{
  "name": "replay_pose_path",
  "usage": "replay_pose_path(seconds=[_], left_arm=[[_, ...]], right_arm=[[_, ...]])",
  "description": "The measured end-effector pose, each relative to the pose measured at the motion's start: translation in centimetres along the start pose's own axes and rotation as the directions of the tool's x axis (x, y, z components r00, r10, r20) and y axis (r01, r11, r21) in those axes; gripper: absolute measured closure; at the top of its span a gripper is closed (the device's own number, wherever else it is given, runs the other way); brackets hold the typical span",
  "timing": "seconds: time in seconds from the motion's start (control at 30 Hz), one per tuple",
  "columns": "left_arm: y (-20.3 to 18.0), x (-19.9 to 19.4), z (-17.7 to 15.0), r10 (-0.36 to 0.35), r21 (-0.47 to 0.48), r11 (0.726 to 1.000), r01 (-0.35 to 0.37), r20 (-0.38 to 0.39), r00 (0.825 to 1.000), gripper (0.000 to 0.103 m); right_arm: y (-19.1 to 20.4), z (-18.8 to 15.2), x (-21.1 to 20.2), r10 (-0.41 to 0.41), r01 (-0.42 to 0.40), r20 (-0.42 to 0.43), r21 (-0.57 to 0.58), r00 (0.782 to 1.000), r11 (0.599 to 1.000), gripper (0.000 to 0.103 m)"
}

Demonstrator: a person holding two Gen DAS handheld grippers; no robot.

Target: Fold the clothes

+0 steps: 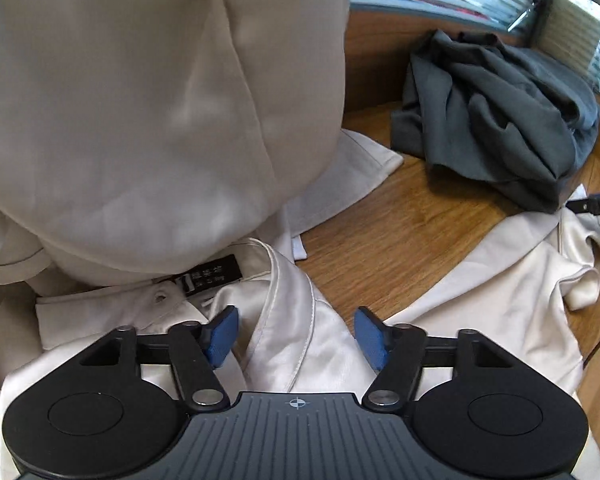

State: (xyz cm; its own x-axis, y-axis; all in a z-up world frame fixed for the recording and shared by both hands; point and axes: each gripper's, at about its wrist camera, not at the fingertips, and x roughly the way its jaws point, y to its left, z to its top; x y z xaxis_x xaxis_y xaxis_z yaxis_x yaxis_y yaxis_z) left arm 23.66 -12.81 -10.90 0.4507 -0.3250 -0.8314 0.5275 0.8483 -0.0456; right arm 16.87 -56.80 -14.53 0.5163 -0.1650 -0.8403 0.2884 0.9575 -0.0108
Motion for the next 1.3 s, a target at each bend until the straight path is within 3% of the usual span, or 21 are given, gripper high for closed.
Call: replay_pose_path(seconds=[0.13,0.23,0.3,0.33,0.37,0.4,0.43,0.63,0.83,1.0,1.07,1.17,1.27,1.3], left_arm=[[0.5,0.7,0.0,-0.002,-0.028,1.0,0.001,-0.019,1.0,0.054],[0.9,1.0,-0.2,-0.005,-0.04,0.999,0.004,-0.026,1.0,0.076],[1.2,0.7,-0.1,-0.001,-0.04,0.999,0.001,-0.009,1.0,0.092],[1.2,0.4,0.0,0.002,-0.038,0.999,-0.002,0.003,1.0,0.092],[1.3,0.2,0.1,0.006,-0.036,0.999,-0.005,0.015,1.0,0.094],[1.4,-0.2,0.2,0.008,-0.035,0.999,-0.007,0.032,0.999,0.094],[1.6,-0.8,0.5,0.008,-0.039,0.999,-0.005,0.055,0.998,0.094],[3.0,-4.2,3.0,0.003,-0.075,0.997,0.011,0.19,0.982,0.094],[3.8,-5.0,6.1,0.0,-0.107,0.994,0.03,0.273,0.962,0.094],[3.5,-4.4,8.0,0.022,-0.114,0.993,0.012,0.293,0.956,0.094],[3.1,-3.5,8.5,0.042,-0.093,0.996,-0.016,0.286,0.957,0.094],[3.0,-1.8,8.9,0.06,-0.062,0.997,-0.046,0.255,0.965,0.094],[2.8,0.4,9.1,0.062,-0.04,0.998,-0.055,0.194,0.979,0.085],[2.8,0.9,9.2,0.05,-0.04,0.998,-0.044,0.167,0.985,0.075]], right_arm=[[-0.2,-0.2,0.4,0.001,-0.001,0.007,0.009,1.0,1.0,0.016],[-0.4,-0.4,0.4,0.004,-0.004,0.005,0.029,1.0,1.0,0.018],[-0.3,-0.7,0.0,0.009,-0.01,0.021,0.023,1.0,1.0,0.03],[-0.2,-0.8,-0.2,0.008,-0.009,0.027,0.024,1.0,1.0,0.045],[-0.2,-0.9,-0.5,0.004,-0.005,0.03,0.031,1.0,1.0,0.074],[-0.2,-0.9,-0.7,0.001,-0.002,0.03,0.038,1.0,0.999,0.091],[-0.2,-1.0,-1.0,-0.001,-0.001,0.031,0.05,1.0,0.999,0.094],[-0.6,-2.2,-6.3,-0.113,0.103,0.145,0.079,0.983,0.992,0.098],[-5.9,-2.2,-14.0,-0.279,0.238,0.254,0.183,0.926,0.954,0.098],[-10.2,0.0,-16.0,-0.379,0.323,0.279,0.225,0.882,0.919,0.098],[-12.0,0.8,-15.4,-0.391,0.329,0.273,0.245,0.879,0.912,0.098],[-12.3,0.4,-14.5,-0.369,0.317,0.235,0.231,0.899,0.92,0.097],[-11.9,-0.2,-12.9,-0.316,0.274,0.185,0.221,0.93,0.936,0.09],[-11.6,-0.5,-12.5,-0.304,0.265,0.172,0.219,0.937,0.939,0.085]])
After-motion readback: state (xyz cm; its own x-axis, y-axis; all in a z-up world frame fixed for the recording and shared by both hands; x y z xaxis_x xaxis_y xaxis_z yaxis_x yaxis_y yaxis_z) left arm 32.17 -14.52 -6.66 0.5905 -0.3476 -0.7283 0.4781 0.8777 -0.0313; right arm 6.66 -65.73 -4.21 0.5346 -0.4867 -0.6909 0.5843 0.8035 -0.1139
